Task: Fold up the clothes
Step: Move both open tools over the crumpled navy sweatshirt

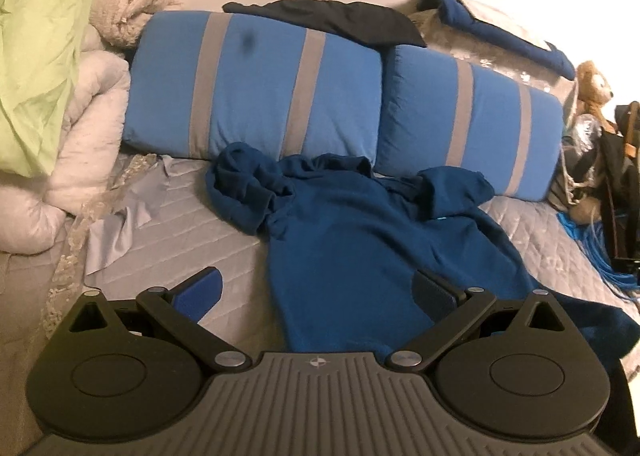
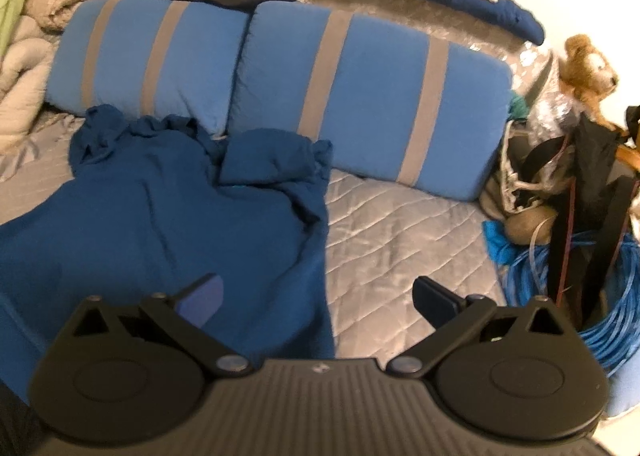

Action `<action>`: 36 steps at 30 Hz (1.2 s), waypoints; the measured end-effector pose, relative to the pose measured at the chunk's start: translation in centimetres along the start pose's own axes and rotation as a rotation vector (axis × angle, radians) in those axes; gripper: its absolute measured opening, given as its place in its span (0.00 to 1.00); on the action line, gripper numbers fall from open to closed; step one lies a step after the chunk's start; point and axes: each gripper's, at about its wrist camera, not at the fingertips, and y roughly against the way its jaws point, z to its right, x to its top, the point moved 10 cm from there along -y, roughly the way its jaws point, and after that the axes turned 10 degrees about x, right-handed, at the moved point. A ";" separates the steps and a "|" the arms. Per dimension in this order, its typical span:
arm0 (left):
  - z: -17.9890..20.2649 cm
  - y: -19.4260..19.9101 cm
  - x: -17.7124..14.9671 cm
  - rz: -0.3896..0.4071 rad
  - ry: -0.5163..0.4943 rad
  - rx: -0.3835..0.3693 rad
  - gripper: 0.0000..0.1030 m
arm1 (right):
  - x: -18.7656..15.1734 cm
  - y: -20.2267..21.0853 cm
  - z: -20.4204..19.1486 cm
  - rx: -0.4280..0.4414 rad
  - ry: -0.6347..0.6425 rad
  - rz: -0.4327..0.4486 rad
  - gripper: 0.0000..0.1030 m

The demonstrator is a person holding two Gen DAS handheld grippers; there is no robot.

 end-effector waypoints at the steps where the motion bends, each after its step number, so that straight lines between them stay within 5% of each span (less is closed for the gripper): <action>1: -0.1 0.1 -0.1 -0.001 -0.008 -0.001 1.00 | -0.3 -0.1 0.1 0.018 0.001 -0.005 0.99; 7: -1.3 -0.2 -0.9 -0.020 -0.088 0.083 1.00 | -2.1 -0.3 0.8 0.077 0.013 -0.031 0.99; 13: -3.0 -1.4 -2.3 -0.106 -0.052 0.084 0.99 | -3.5 -0.2 3.1 0.177 -0.105 -0.028 0.99; 29: -2.5 -1.3 -2.2 -0.150 -0.222 0.402 0.96 | -6.0 -0.4 4.5 0.197 -0.157 -0.095 0.99; 36: -0.5 -1.0 -1.8 -0.136 -0.251 0.390 0.96 | -6.5 -0.2 4.6 0.202 -0.172 -0.106 0.99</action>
